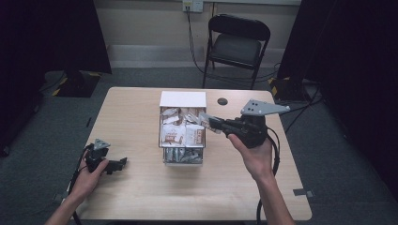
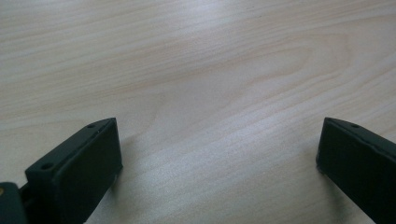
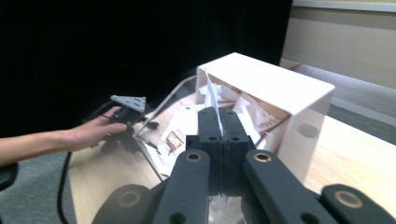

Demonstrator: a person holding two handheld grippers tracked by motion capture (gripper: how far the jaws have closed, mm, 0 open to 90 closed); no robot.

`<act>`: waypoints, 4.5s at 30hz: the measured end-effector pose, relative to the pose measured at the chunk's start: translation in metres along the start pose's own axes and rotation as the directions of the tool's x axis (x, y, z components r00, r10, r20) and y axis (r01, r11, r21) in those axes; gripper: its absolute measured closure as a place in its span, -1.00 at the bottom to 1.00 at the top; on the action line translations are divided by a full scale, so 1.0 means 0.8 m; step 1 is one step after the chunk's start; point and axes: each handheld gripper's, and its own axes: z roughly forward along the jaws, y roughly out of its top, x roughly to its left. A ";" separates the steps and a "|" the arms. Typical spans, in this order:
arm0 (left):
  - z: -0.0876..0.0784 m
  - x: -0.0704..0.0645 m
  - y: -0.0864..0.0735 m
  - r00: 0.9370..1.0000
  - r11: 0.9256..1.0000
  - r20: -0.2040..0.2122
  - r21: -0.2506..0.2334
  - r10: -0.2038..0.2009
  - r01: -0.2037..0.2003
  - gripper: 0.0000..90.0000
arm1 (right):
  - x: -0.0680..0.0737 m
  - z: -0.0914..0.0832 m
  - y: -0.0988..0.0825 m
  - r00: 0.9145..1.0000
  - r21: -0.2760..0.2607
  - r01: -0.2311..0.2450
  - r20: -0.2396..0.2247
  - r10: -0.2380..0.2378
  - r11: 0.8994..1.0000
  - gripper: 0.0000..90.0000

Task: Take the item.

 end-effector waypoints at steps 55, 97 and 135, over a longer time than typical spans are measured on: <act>0.000 0.000 0.000 1.000 1.000 -0.002 -0.001 -0.002 0.002 -1.00 | -0.100 0.041 -0.120 0.970 0.193 -0.202 0.173 0.169 0.960 1.00; 0.000 0.000 0.000 1.000 1.000 -0.002 0.000 0.000 0.000 -1.00 | -0.130 0.113 -0.230 0.952 0.365 -0.282 0.223 0.211 0.887 0.98; -0.001 0.000 0.000 1.000 1.000 -0.002 0.001 0.000 0.000 -1.00 | -0.142 0.106 -0.224 0.919 0.261 -0.322 0.315 0.236 0.910 -0.51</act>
